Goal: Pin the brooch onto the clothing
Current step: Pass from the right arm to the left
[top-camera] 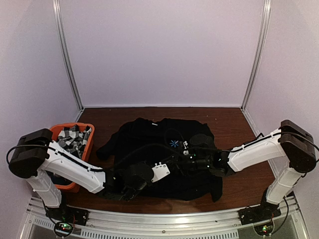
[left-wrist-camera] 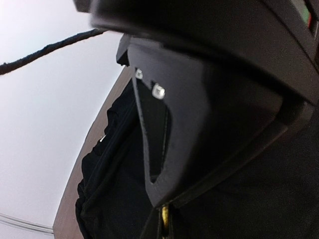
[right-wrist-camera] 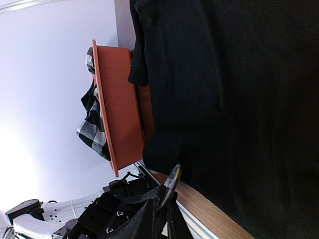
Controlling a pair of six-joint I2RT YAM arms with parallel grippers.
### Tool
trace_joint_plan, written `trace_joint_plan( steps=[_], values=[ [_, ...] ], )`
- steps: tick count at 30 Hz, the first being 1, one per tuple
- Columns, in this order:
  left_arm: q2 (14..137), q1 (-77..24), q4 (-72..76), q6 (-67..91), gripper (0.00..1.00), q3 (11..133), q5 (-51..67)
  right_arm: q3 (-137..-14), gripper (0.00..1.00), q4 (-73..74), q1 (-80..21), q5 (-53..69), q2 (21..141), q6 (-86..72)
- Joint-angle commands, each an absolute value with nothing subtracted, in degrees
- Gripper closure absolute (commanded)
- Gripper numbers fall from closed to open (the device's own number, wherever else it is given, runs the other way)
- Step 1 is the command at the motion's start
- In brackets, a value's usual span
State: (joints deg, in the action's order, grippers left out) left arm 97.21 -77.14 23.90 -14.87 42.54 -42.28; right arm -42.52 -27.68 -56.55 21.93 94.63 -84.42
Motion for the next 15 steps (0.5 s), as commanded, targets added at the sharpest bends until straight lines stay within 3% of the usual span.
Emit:
trace_joint_plan(
  steps=[1,7,15],
  values=[
    [97.32,-77.06,26.33,-13.36,1.00,43.65,-43.11,-42.94,0.93,-27.95,-57.48,23.12,94.88,-83.67],
    [94.89,-77.01,26.74,-10.55,1.00,42.83,-40.62,-43.53,0.76,-27.99,-57.03,22.88,94.76,-81.66],
    [89.26,-76.92,20.54,-0.45,1.00,44.52,-28.98,-44.58,0.57,-21.04,-54.13,18.76,89.80,-68.41]
  ],
)
